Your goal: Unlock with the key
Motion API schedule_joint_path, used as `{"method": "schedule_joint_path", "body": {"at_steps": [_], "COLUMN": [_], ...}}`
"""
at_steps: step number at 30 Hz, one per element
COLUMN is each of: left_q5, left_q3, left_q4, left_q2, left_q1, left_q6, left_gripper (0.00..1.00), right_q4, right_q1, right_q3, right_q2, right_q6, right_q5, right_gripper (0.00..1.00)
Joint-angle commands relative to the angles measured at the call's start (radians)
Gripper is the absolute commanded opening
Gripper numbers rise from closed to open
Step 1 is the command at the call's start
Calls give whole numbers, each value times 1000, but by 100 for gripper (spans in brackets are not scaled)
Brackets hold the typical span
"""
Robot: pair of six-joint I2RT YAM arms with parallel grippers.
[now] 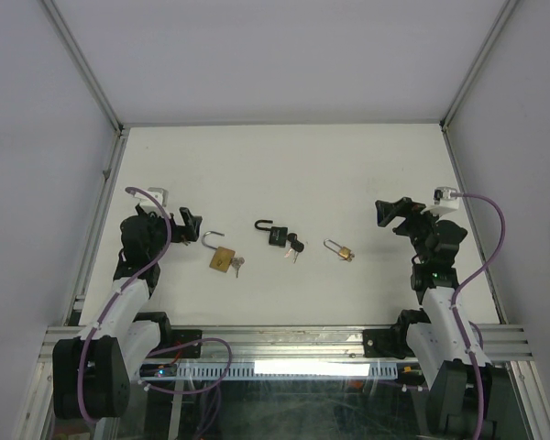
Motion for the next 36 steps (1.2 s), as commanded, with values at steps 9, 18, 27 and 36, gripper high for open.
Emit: {"method": "schedule_joint_path", "body": {"at_steps": [9, 18, 27, 36], "left_q5": [59, 74, 124, 59], "left_q3": [25, 59, 247, -4], "left_q4": [93, 68, -99, 148], "left_q2": [-66, -24, -57, 42], "left_q1": [-7, -6, -6, -5], "left_q6": [-41, -122, -209, 78], "left_gripper": [99, 99, 99, 99], "right_q4": [82, 88, 35, -45], "right_q1": [-8, -11, -10, -59], "right_q3": [21, 36, 163, 81], "right_q2": [-28, -4, -39, 32], "right_q6": [0, 6, 32, -86], "right_q5": [-17, -46, -174, -77], "right_gripper": [100, 100, 100, 100]}}
